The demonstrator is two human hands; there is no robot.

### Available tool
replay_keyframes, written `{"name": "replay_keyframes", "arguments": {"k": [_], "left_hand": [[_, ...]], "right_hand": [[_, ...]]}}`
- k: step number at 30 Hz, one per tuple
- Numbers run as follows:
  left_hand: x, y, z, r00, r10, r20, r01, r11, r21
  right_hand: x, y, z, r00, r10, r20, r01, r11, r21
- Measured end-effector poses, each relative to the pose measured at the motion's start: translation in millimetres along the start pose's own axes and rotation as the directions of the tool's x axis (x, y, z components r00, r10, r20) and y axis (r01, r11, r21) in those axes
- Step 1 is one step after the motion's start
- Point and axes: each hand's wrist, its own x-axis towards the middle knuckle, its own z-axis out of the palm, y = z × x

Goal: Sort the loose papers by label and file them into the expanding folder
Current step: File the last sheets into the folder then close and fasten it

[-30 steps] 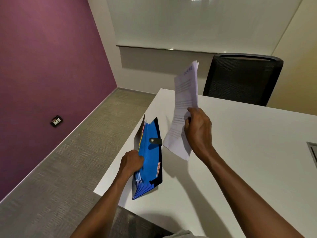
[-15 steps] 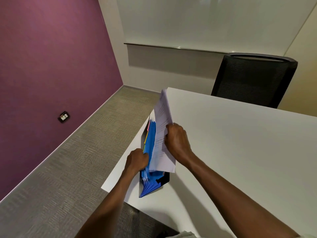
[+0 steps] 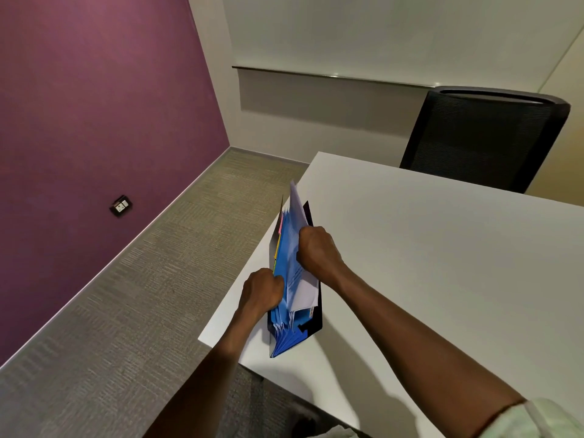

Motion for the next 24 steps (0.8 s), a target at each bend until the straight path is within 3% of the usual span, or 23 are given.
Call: {"name": "replay_keyframes", "arguments": {"k": [6, 12, 16, 19, 22, 24], "left_hand": [[4, -5, -7, 1.0, 0.023, 0.015, -0.023, 0.999, 0.026], [8, -14, -9, 0.999, 0.035, 0.023, -0.035, 0.999, -0.005], [7, -16, -12, 0.999, 0.047, 0.024, -0.048, 0.998, 0.033], [8, -19, -13, 0.997, 0.063, 0.035, -0.064, 0.997, 0.041], [7, -20, -14, 0.996, 0.074, 0.049, -0.077, 0.996, 0.053], [7, -21, -15, 0.996, 0.082, 0.045, -0.085, 0.994, 0.065]], "right_hand": [[9, -8, 26, 0.994, -0.05, 0.099, 0.061, 0.993, -0.105], [11, -9, 41, 0.993, -0.028, 0.112, 0.023, 0.999, 0.042], [18, -10, 59, 0.967, -0.065, 0.248, 0.114, 0.975, -0.19], [15, -17, 66, 0.951, -0.143, 0.273, 0.267, 0.826, -0.497], [21, -17, 84, 0.89, -0.118, 0.441, 0.387, 0.708, -0.591], [28, -14, 85, 0.867, -0.109, 0.487, 0.404, 0.727, -0.556]]}}
